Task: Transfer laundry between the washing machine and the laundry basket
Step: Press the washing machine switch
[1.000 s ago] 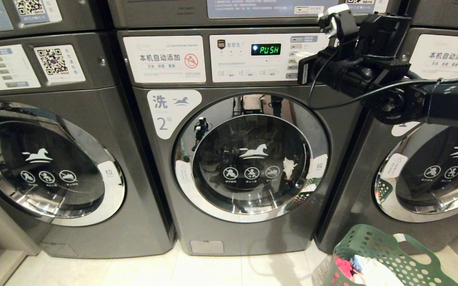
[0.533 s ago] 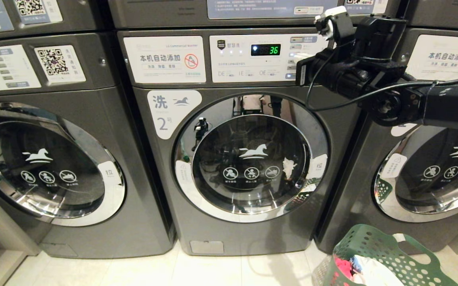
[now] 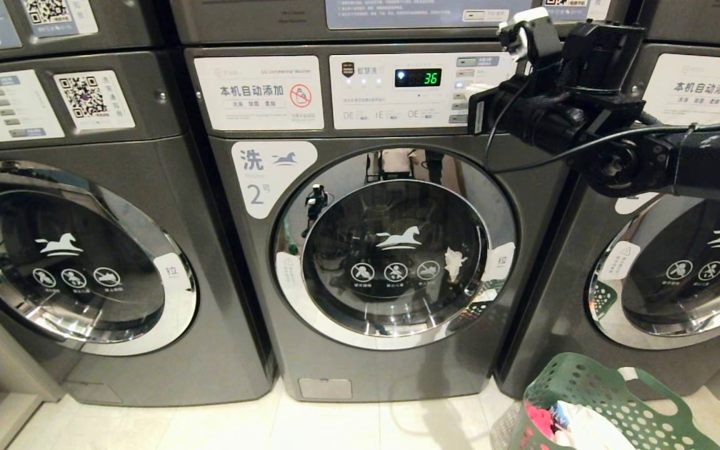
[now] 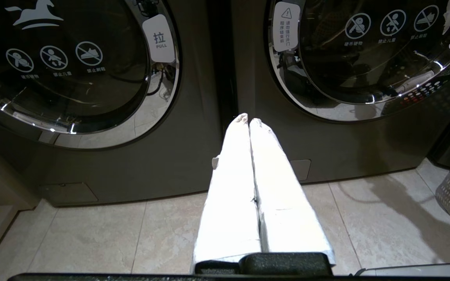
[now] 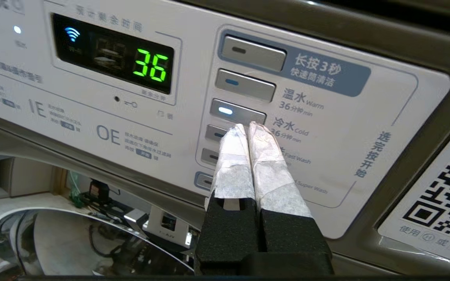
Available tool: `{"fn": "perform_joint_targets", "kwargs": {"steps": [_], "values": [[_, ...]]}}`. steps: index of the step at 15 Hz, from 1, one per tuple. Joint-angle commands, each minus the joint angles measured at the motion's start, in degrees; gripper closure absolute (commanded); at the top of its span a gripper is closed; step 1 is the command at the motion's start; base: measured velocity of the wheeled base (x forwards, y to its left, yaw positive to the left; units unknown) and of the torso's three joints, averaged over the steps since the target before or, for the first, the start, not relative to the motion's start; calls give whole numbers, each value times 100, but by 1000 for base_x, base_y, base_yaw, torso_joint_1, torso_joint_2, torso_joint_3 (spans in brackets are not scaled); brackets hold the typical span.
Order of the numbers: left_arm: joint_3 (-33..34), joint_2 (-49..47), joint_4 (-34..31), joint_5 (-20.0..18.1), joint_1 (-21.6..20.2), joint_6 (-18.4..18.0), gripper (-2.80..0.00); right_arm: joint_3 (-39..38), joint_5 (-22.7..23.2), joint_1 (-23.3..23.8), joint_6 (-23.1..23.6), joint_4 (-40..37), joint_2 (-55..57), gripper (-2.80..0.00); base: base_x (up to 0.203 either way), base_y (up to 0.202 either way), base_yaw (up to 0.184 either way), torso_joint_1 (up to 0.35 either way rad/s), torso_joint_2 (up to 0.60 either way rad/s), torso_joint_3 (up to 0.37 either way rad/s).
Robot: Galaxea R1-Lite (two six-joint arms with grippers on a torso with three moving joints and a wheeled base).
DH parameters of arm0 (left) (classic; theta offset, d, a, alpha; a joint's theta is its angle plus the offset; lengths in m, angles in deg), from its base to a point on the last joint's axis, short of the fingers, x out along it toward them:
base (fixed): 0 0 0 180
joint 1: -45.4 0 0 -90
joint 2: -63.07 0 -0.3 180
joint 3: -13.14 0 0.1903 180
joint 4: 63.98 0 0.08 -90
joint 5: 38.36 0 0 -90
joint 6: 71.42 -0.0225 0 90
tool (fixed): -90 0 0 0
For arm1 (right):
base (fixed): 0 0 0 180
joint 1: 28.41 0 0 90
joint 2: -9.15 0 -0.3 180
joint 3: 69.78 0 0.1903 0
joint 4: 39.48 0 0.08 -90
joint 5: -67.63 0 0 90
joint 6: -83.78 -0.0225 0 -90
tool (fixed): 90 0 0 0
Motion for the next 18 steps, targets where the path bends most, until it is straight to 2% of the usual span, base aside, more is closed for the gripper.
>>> {"fn": "perform_joint_targets", "kwargs": {"steps": [1, 10, 18], "values": [[0, 2, 0, 2, -3, -3, 0, -90, 2, -14, 8, 28, -103, 0, 0, 0, 0, 0, 0, 0], [0, 2, 0, 2, -2, -3, 0, -878, -15, -15, 26, 62, -382, 0, 0, 0, 0, 0, 0, 0], [0, 2, 0, 2, 5, 3, 0, -820, 2, -14, 17, 72, -155, 0, 0, 0, 0, 0, 0, 0]]}}
